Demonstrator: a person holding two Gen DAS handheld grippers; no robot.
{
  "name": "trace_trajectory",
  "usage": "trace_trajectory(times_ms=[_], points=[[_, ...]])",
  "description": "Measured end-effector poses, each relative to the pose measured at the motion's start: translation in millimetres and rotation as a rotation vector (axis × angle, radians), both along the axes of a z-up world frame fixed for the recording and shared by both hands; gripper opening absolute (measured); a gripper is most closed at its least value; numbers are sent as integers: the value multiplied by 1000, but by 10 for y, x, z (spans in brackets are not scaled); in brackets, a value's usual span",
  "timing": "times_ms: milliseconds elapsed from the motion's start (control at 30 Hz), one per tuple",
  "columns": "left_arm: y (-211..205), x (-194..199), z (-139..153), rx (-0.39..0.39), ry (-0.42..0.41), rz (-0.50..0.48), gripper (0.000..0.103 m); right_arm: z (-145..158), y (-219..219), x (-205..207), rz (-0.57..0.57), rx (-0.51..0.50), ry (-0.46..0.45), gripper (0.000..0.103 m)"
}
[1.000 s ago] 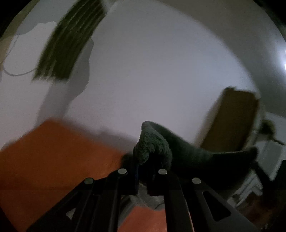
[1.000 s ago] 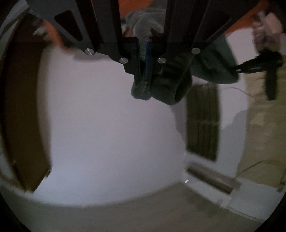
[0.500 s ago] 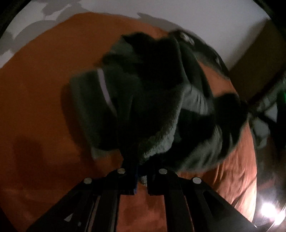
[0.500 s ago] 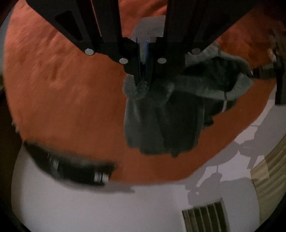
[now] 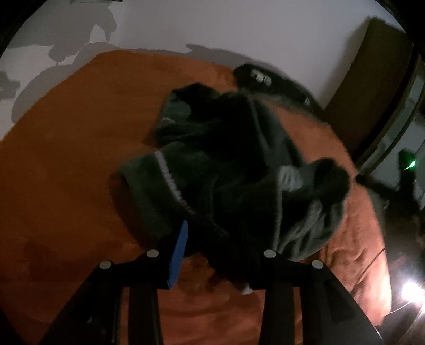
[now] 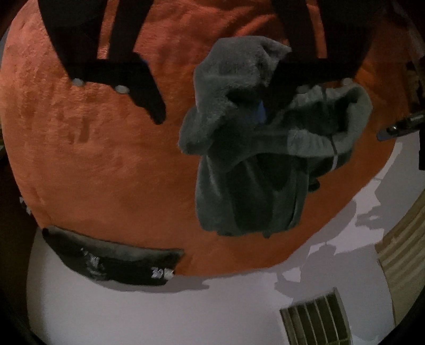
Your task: Fold clothes
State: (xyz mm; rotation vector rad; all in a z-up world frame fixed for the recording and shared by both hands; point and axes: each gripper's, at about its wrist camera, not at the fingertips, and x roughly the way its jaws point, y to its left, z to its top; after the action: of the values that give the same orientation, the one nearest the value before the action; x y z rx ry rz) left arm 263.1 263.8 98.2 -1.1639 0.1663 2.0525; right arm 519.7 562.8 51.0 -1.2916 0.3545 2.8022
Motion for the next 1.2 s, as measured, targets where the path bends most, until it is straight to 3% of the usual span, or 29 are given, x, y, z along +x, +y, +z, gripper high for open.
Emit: trace_trajectory(times_ms=[167, 333, 500, 600, 633, 667, 700, 1000, 1067, 1200], points=[[77, 90, -213, -78, -65, -51, 39, -27, 5, -126, 8, -25, -44, 78], [189, 171, -316, -106, -59, -78, 45, -184, 81, -546, 16, -87, -137, 78], [207, 172, -262, -77, -77, -58, 45, -402, 186, -879, -37, -186, -262, 78], [125, 213, -92, -57, -45, -46, 45, -342, 166, -704, -56, -228, -168, 78], [94, 229, -25, -52, -33, -44, 45, -279, 111, -670, -33, -223, -149, 63], [92, 238, 41, -46, -26, -52, 46, -215, 56, -637, -10, -218, -130, 21], [94, 247, 108, -41, -20, -62, 46, -152, 1, -604, 12, -213, -111, 13], [481, 595, 571, 54, 0, -314, 48, 456, -532, -304, 239, -168, 67, 12], [577, 748, 664, 88, 11, -391, 56, 600, -680, -258, 301, -174, 95, 12], [670, 995, 782, 132, 150, -444, 65, 787, -877, -187, 390, -240, 122, 12]])
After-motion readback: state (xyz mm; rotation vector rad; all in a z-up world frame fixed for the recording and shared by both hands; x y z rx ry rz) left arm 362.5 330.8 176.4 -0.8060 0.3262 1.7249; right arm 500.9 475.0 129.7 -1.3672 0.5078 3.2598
